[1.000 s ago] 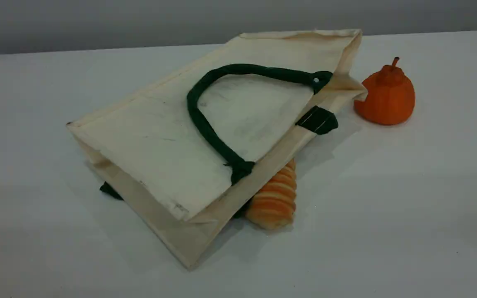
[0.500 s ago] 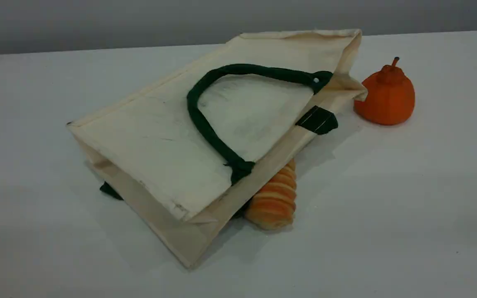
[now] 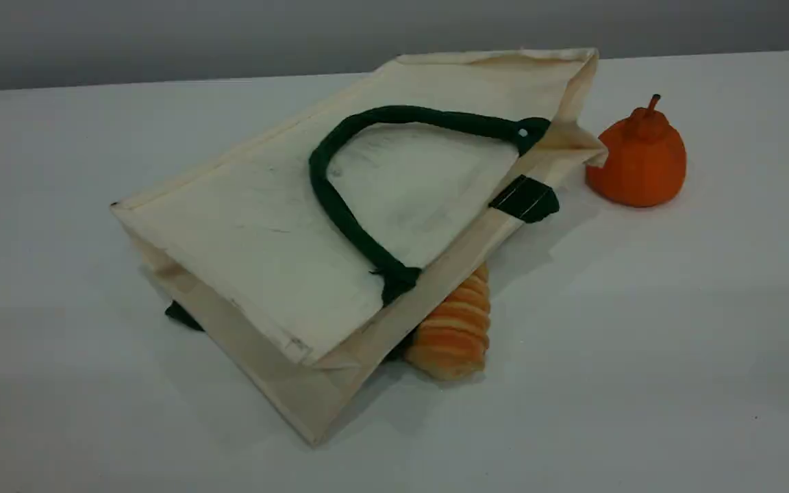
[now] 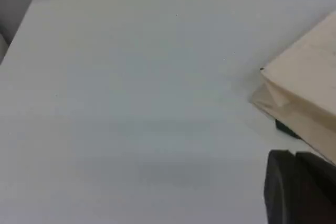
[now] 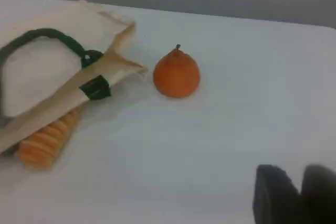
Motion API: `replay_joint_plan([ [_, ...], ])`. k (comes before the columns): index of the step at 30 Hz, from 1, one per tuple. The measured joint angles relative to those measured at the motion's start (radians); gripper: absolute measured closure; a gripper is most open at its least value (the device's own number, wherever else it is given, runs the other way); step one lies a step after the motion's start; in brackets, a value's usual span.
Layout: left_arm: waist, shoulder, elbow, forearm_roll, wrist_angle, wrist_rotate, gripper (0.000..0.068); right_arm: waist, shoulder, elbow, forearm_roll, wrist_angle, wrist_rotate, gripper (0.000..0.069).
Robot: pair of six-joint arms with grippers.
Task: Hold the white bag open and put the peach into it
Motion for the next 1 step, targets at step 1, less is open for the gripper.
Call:
replay_joint_plan([
  [1,0.000,0.000,0.000,0.000,0.000,0.000,0.0619,0.000,0.000,0.000,0.000,0.000,0.000,0.0580],
])
